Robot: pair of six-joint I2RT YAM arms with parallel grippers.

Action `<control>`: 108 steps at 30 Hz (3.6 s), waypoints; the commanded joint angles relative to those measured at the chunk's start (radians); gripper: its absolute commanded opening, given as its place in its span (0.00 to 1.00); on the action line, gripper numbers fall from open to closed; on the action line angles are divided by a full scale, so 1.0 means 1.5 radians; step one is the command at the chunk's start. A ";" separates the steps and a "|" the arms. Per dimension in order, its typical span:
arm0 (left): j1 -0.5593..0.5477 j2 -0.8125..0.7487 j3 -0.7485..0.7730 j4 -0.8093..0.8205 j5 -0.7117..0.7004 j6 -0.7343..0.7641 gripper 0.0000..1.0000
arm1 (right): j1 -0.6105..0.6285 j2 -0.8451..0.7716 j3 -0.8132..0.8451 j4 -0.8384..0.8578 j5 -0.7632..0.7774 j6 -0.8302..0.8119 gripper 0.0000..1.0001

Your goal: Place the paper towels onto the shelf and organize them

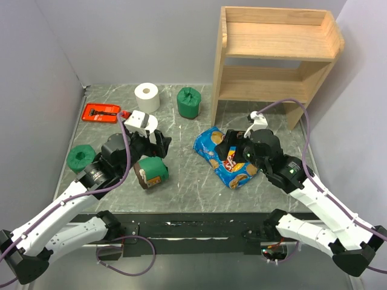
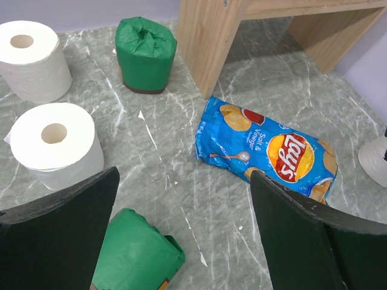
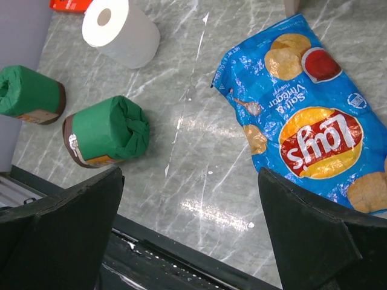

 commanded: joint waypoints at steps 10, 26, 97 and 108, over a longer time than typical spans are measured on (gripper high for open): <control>-0.003 0.023 0.041 -0.057 -0.129 -0.094 0.96 | -0.001 0.014 -0.017 0.061 -0.032 0.015 1.00; 0.106 0.004 -0.028 -0.309 -0.044 -0.321 0.66 | 0.000 0.336 -0.013 0.547 -0.474 0.074 0.85; 0.256 0.170 0.007 -0.265 0.097 -0.298 0.68 | 0.031 0.654 -0.100 0.969 -0.600 0.272 0.36; 0.256 0.204 0.174 -0.211 -0.065 -0.252 0.96 | 0.041 0.443 -0.013 0.363 -0.368 -0.044 0.33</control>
